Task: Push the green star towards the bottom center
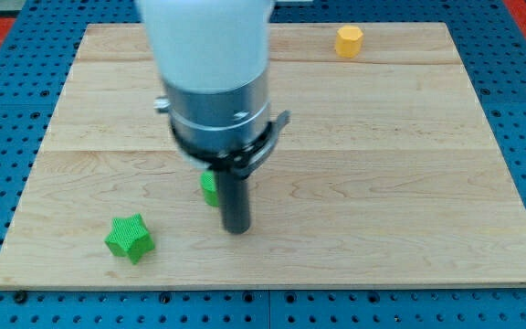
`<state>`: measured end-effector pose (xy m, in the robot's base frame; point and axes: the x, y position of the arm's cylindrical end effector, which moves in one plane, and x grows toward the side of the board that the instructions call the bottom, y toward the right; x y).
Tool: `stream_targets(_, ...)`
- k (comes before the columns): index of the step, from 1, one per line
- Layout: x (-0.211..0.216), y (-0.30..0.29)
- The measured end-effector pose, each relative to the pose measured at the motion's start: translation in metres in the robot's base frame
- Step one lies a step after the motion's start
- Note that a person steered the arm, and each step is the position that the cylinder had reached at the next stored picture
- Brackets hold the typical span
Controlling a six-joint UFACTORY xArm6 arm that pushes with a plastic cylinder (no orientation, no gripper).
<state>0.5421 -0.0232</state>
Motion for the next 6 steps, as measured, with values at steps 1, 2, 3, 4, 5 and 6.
stream_targets(1, 0.006, 0.011)
stream_targets(2, 0.074, -0.044)
stream_targets(3, 0.077, -0.064)
stream_targets(4, 0.069, -0.176)
stream_targets(5, 0.048, -0.227)
stream_targets(6, 0.02, -0.117)
